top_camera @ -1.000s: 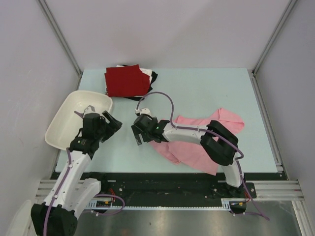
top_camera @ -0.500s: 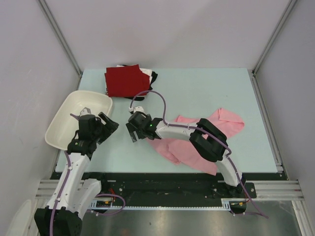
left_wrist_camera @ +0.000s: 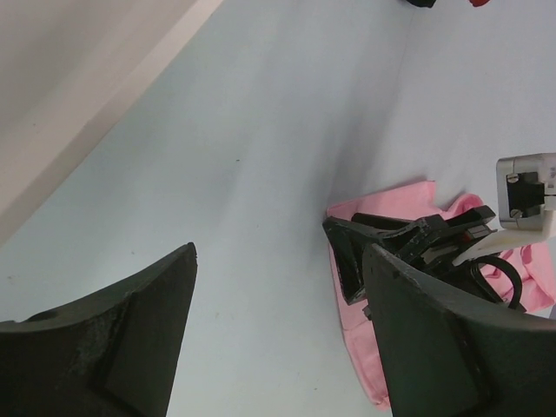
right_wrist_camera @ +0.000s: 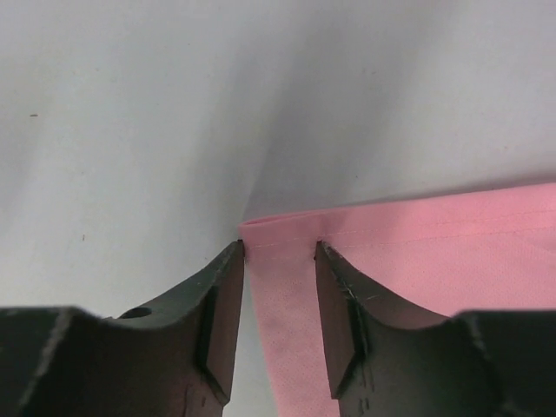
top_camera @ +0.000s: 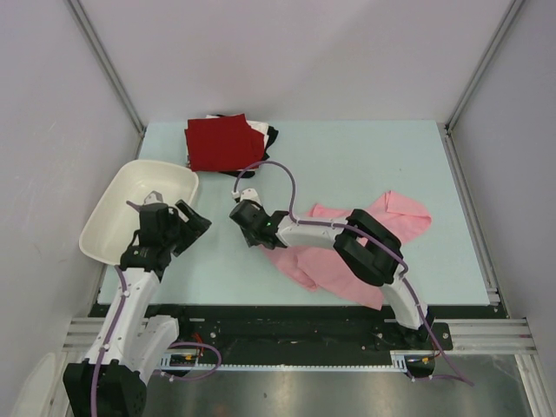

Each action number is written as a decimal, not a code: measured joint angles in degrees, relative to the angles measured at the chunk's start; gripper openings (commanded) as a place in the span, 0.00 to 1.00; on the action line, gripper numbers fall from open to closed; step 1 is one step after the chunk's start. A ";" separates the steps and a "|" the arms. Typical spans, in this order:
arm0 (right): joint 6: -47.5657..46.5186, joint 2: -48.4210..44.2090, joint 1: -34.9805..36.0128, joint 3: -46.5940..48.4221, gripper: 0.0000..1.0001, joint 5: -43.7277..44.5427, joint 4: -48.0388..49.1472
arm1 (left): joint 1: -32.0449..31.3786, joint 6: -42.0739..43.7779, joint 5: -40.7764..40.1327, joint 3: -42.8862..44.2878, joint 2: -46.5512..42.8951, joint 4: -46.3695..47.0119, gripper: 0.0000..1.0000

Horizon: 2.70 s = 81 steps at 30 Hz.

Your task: Fold and stack the t-shirts

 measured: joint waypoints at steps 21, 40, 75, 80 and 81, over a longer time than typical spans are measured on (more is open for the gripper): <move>2.84 -21.73 13.44 -18.67 0.00 12.11 -16.55 | 0.15 0.70 5.55 -4.55 -2.29 2.25 0.80; 8.94 -73.92 -6.56 -9.75 0.00 24.46 -41.99 | -25.59 -5.35 2.43 -3.43 8.48 12.83 0.79; 12.52 -80.39 -1.97 -9.64 0.00 -12.94 -49.46 | -26.34 -6.03 -1.68 3.76 12.37 13.35 0.79; 15.89 -82.01 0.68 -15.45 0.00 -12.33 -53.62 | -27.32 -3.69 0.70 16.31 26.10 13.66 0.79; 16.70 -82.51 1.27 -17.00 0.00 -12.33 -53.83 | -27.78 -2.95 1.07 19.91 29.14 13.55 0.79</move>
